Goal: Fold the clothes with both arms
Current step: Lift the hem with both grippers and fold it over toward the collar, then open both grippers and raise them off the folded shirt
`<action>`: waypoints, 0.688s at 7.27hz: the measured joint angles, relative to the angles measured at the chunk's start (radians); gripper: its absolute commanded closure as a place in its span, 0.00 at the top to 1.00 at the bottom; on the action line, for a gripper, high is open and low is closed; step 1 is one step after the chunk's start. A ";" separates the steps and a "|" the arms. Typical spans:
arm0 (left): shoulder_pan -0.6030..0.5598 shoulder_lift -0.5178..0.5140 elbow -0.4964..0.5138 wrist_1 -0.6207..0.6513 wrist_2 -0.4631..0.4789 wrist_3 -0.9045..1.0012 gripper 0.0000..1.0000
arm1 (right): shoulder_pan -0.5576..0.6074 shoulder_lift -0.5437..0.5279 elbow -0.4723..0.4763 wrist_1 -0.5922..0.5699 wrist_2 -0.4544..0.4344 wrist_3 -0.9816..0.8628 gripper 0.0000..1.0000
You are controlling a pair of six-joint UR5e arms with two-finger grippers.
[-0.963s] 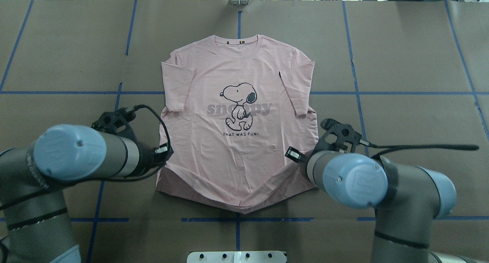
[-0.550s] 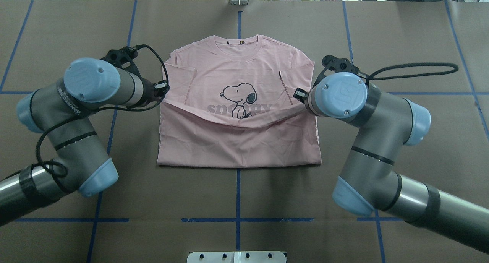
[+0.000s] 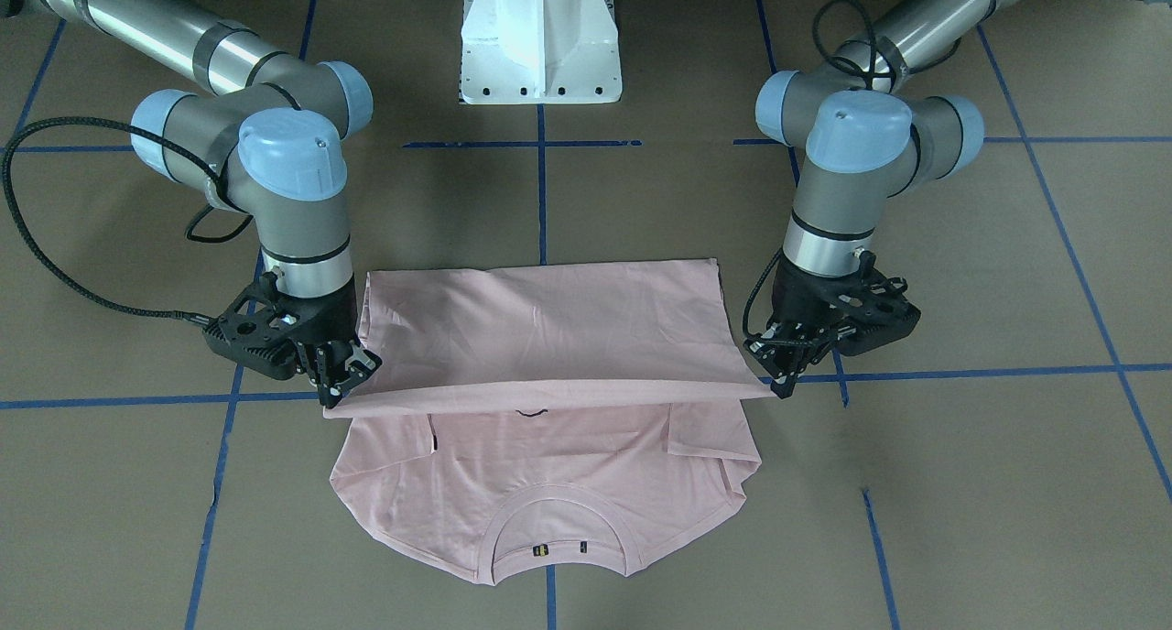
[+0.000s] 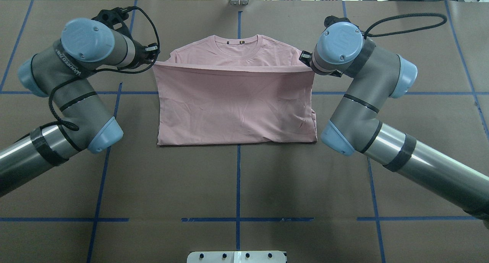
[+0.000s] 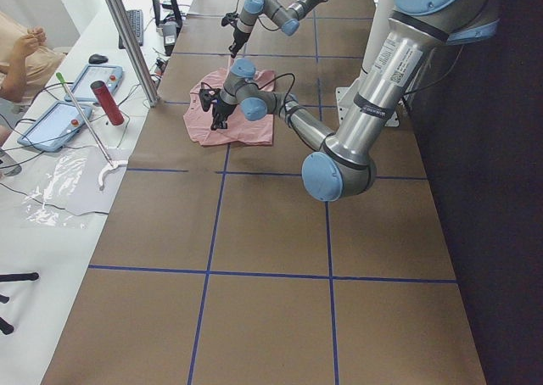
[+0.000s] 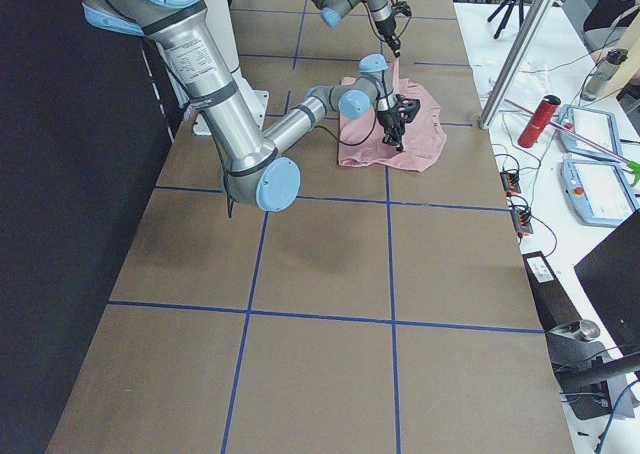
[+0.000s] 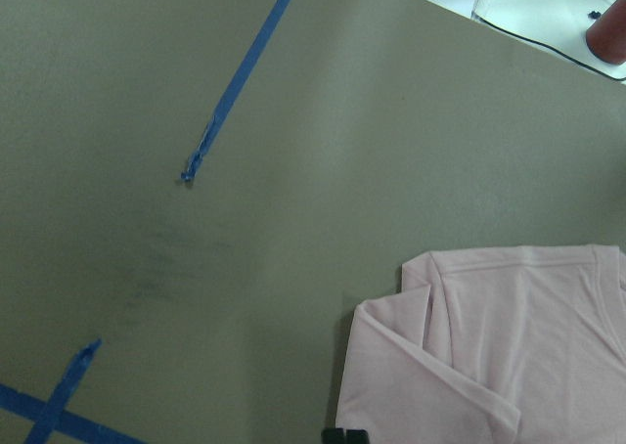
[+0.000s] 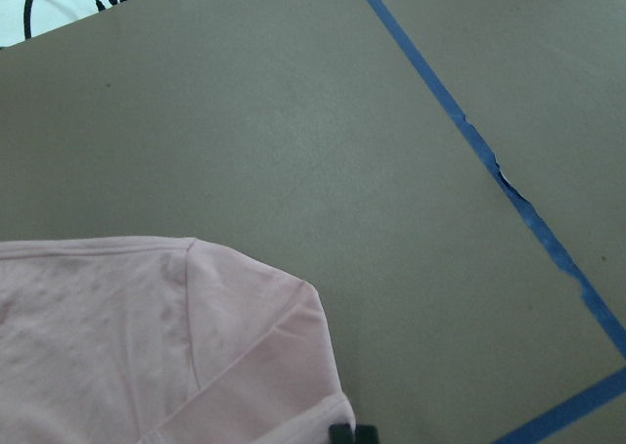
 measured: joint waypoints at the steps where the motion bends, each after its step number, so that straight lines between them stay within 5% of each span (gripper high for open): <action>1: -0.001 -0.035 0.058 -0.025 0.016 0.001 0.00 | 0.011 0.049 -0.073 0.008 0.003 -0.017 0.00; 5: -0.001 -0.140 0.340 -0.210 0.094 0.003 0.00 | 0.030 0.134 -0.299 0.132 -0.003 -0.107 0.00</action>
